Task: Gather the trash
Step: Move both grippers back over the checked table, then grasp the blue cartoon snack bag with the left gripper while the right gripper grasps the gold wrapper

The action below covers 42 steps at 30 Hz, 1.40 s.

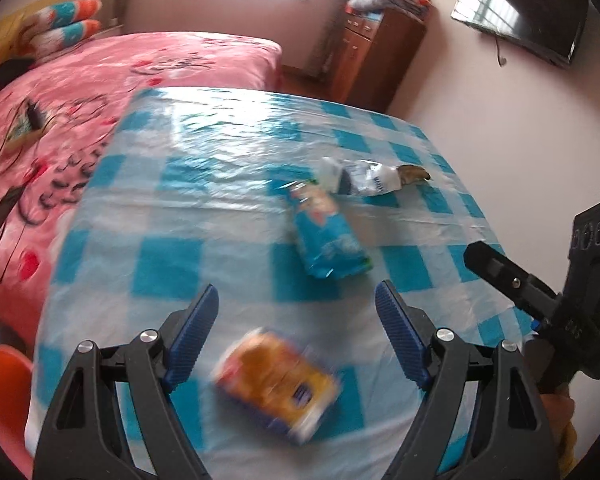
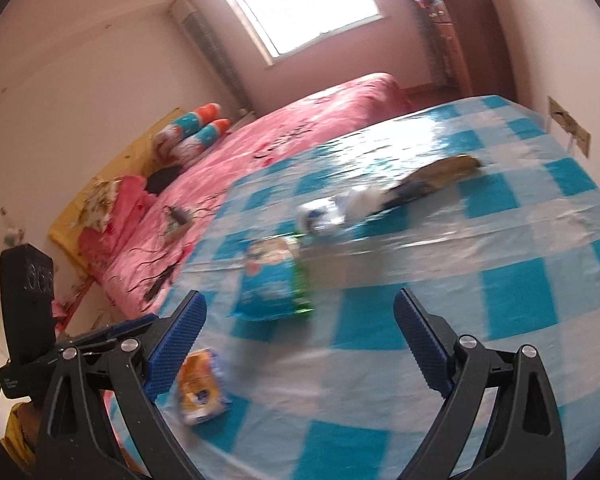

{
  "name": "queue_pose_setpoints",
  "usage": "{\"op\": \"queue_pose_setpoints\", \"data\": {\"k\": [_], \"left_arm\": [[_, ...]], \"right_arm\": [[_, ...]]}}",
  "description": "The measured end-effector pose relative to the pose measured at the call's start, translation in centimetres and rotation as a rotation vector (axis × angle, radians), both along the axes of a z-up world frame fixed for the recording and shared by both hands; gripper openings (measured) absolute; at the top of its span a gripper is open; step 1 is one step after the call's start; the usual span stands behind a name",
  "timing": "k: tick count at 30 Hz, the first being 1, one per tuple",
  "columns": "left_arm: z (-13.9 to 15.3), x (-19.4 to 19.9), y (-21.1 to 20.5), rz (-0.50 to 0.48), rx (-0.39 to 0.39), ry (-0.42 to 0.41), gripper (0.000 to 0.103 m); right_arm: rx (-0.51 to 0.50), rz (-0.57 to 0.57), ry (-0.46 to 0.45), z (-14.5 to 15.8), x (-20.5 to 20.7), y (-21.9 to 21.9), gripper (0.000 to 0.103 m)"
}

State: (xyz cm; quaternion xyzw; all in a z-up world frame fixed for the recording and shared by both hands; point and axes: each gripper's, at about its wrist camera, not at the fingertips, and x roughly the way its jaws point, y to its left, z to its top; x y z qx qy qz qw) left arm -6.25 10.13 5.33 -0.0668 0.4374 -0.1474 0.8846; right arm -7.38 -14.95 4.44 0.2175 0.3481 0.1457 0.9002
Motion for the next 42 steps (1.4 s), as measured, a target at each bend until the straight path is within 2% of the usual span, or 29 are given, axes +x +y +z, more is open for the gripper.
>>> {"op": "queue_pose_setpoints", "data": {"k": [5,8,13,14,16,18,21,29,30,34,42], "left_arm": [[-1.5,3.8,-3.9,-0.017,0.065,0.036,0.081],[-2.3,5.7,-5.2,-0.01,0.113,0.039,0.081],[-3.1,7.9,-5.7,0.012,0.116,0.06,0.081],[-3.1,8.3,-5.7,0.016,0.119,0.061,0.081],[-3.2,8.8,-5.8,0.018,0.117,0.062,0.081],[-3.3,9.1,-5.8,0.022,0.116,0.059,0.077],[-3.7,9.6,-5.8,0.029,0.121,0.07,0.067],[-4.3,10.0,-5.4,0.018,0.088,0.069,0.056],[-4.4,10.0,-5.3,0.012,0.082,0.07,0.051],[-4.5,9.9,-4.8,0.005,0.058,0.081,0.049],[-4.6,9.8,-2.8,0.009,-0.018,0.099,0.044]], "right_arm": [[-0.019,-0.039,0.059,-1.0,2.4,-3.3,0.093],[0.021,-0.073,0.099,-1.5,4.6,-5.8,0.093],[0.068,-0.109,0.163,-2.8,9.0,-8.4,0.092],[0.071,-0.113,0.175,-3.0,9.7,-8.6,0.09],[0.065,-0.121,0.197,-3.5,11.3,-8.8,0.079],[0.042,-0.119,0.208,-3.8,12.8,-8.6,0.075],[0.023,-0.116,0.225,-4.4,14.5,-8.2,0.069],[-0.1,-0.118,0.205,-4.6,17.5,-5.6,0.058],[-0.117,-0.116,0.201,-4.5,17.9,-5.2,0.057],[-0.171,-0.091,0.205,-4.6,19.5,-3.9,0.043],[-0.316,-0.027,0.163,-4.6,20.6,-0.5,0.037]]}}
